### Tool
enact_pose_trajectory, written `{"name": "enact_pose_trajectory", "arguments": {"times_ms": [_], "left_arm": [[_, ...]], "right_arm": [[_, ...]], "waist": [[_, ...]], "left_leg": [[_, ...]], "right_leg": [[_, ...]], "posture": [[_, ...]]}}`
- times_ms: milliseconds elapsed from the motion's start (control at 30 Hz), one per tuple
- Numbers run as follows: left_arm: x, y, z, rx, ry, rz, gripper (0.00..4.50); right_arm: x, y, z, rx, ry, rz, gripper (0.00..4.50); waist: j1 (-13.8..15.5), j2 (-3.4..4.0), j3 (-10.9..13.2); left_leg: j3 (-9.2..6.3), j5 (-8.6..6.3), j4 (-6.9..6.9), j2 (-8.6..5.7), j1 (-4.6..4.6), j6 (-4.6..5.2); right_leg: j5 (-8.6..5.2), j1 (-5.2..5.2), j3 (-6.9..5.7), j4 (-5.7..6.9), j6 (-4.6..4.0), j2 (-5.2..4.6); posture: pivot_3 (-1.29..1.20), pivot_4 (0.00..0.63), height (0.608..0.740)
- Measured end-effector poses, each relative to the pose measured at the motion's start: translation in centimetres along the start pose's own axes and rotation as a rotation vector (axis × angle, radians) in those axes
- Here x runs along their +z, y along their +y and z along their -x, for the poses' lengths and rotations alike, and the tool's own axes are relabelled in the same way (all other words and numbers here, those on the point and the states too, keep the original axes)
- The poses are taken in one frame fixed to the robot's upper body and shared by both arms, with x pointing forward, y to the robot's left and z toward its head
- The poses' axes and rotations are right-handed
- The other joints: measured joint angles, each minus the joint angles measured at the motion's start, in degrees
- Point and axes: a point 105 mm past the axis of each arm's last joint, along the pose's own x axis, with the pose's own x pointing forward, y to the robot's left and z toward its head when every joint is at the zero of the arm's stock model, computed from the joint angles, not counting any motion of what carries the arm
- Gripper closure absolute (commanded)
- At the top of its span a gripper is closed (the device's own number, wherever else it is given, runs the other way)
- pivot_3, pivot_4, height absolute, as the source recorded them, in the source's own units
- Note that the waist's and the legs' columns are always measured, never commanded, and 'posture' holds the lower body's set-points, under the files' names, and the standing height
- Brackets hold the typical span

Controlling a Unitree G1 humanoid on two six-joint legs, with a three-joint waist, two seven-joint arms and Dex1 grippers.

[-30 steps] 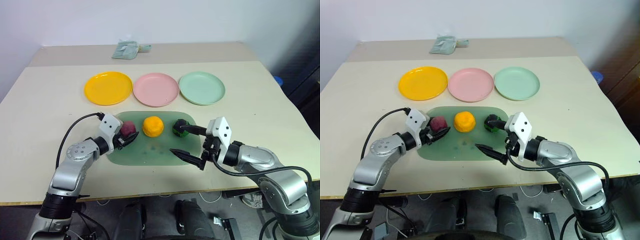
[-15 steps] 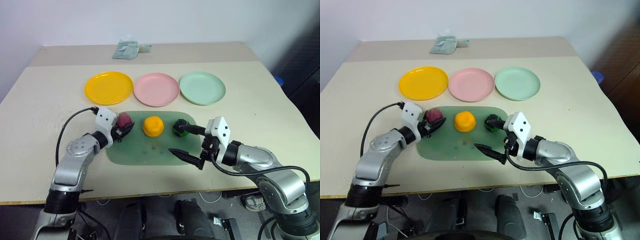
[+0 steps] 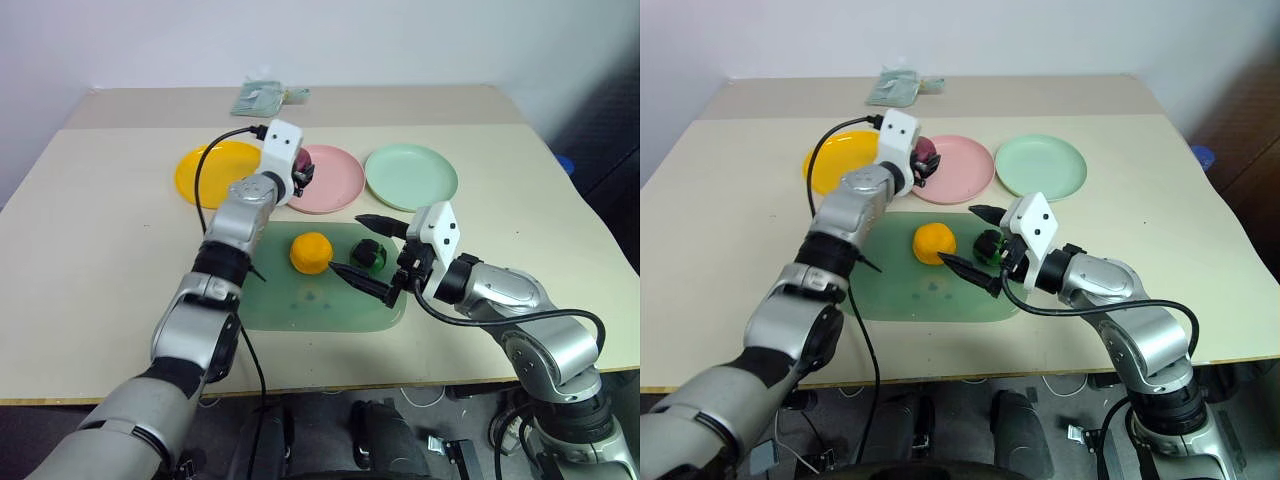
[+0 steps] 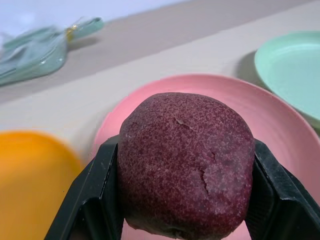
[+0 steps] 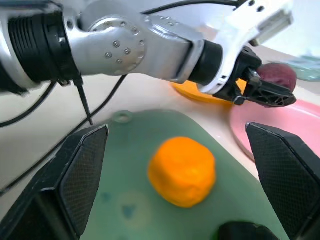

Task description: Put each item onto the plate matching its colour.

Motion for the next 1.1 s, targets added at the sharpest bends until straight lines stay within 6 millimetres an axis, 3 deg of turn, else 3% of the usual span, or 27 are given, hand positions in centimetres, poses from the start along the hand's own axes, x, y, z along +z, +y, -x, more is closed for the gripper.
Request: {"name": "enact_pose_trajectory", "arguments": {"times_ms": [167, 300, 433, 467, 600, 700, 800, 900, 1100], "left_arm": [[-2.1, -0.9, -0.8, -0.02, 0.074, -0.013, 1.98], [-2.9, -1.6, -1.0, -0.045, 0.095, -0.009, 1.98], [-2.9, -1.7, -1.0, -0.059, 0.09, 0.004, 0.24], [-2.9, -1.7, -1.0, -0.059, 0.086, 0.004, 0.04], [-2.4, -1.4, -1.0, -0.049, 0.055, 0.027, 0.04], [-0.9, -1.0, -0.7, -0.041, -0.041, 0.061, 0.04], [1.0, 0.3, 0.3, -0.022, -0.175, 0.097, 0.04], [1.6, 1.9, 2.2, -0.012, -0.259, 0.104, 0.04], [-3.0, 3.1, 8.4, -0.143, -0.232, 0.088, 0.04]], "right_arm": [[-0.8, -1.7, 0.2, -0.136, 0.042, 0.037, 0.0], [-1.3, -1.9, 0.3, -0.176, 0.052, 0.031, 0.0], [-1.4, -1.9, 0.3, -0.186, 0.055, 0.025, 0.0], [-1.4, -1.9, 0.3, -0.188, 0.054, 0.024, 0.0], [-1.4, -2.0, 0.3, -0.195, 0.052, 0.027, 0.0], [-1.5, -2.3, 0.1, -0.207, 0.056, 0.026, 0.0], [-1.7, -2.7, 0.0, -0.22, 0.064, 0.026, 0.0], [-1.7, -2.8, 0.0, -0.221, 0.064, 0.025, 0.0], [-2.4, -2.0, 0.9, -0.139, 0.091, 0.004, 0.0]], "waist": [[0.08, 0.0, 0.0], [0.21, 0.0, 0.0], [0.13, 0.0, 0.0], [0.13, 0.0, 0.0], [0.12, 0.0, 0.0], [0.08, 0.0, 0.0], [-0.02, 0.0, 0.0], [-0.23, 0.02, -0.01], [-0.36, 0.04, -0.02]], "left_leg": [[0.01, 0.0, -0.05, 0.01, -0.02, -0.01], [0.02, 0.0, -0.03, 0.01, -0.04, -0.01], [0.0, 0.0, -0.02, 0.01, -0.04, -0.01], [-0.01, 0.0, -0.02, 0.01, -0.04, -0.01], [0.0, 0.01, -0.02, 0.01, -0.03, -0.01], [-0.01, 0.01, -0.02, 0.02, -0.03, -0.01], [-0.01, 0.01, -0.02, 0.04, -0.03, -0.02], [0.01, 0.02, -0.03, 0.08, 0.0, -0.04], [-0.01, 0.03, -0.01, 0.17, 0.01, -0.06]], "right_leg": [[-0.02, -0.05, 0.0, 0.01, 0.02, 0.0], [-0.01, -0.04, 0.0, 0.01, 0.02, -0.02], [-0.01, -0.04, 0.0, 0.04, 0.02, -0.02], [-0.01, -0.04, 0.0, 0.05, 0.02, -0.02], [-0.01, -0.04, 0.0, 0.06, 0.02, -0.02], [-0.01, -0.04, 0.0, 0.07, 0.02, -0.02], [-0.01, -0.06, 0.0, 0.08, 0.01, -0.02], [-0.01, -0.06, 0.01, 0.09, 0.01, -0.01], [-0.01, -0.05, 0.03, 0.14, 0.01, -0.04]], "posture": [[0.0, 0.15, 0.74], [0.0, 0.15, 0.74], [0.0, 0.15, 0.74], [0.0, 0.15, 0.74], [0.0, 0.15, 0.74], [0.0, 0.15, 0.74], [0.0, 0.15, 0.74], [0.0, 0.15, 0.74], [0.0, 0.15, 0.74]]}}
